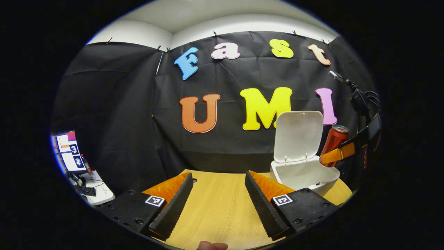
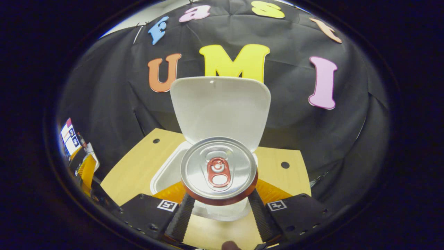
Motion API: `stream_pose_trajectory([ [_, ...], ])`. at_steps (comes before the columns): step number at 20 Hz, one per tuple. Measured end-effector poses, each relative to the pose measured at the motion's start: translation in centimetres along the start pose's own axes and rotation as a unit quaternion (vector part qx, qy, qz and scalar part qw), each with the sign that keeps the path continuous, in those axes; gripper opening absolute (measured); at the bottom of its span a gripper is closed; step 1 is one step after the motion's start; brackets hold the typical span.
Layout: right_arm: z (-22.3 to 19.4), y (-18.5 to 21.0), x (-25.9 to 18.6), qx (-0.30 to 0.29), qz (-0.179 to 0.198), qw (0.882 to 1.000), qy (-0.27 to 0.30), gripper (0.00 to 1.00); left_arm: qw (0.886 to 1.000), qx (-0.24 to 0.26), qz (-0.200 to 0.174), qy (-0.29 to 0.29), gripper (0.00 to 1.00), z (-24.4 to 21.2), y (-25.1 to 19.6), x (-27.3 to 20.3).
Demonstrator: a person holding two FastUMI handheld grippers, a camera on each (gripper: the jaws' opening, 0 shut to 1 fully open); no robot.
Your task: Press the lid of the desktop garbage bin to open it, pick up the crumpled paper on the desktop and throw it into the bin, then pick up the pop can on the desktop and drop it into the bin, and finally close the garbage bin lid.
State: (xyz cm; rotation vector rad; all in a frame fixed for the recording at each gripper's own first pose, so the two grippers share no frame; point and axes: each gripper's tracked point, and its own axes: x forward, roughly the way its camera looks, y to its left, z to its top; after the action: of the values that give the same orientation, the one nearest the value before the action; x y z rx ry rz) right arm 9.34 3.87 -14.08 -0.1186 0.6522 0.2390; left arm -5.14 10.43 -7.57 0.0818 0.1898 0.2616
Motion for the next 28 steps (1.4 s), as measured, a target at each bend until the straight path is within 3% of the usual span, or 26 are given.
stream_pose_trajectory([
  [9, -1.0, 0.5, 2.9, 0.025, -0.008, 0.999, 0.036, 0.78, 1.0, -0.015, 0.022, 0.007, 0.97, 0.0, 0.3, -1.1],
  [28, -0.4, 0.8, 4.4, 0.048, -0.007, 0.998, 0.038, 0.8, 0.999, -0.016, 0.014, 0.024, 0.97, -0.1, -0.6, -0.4],
])
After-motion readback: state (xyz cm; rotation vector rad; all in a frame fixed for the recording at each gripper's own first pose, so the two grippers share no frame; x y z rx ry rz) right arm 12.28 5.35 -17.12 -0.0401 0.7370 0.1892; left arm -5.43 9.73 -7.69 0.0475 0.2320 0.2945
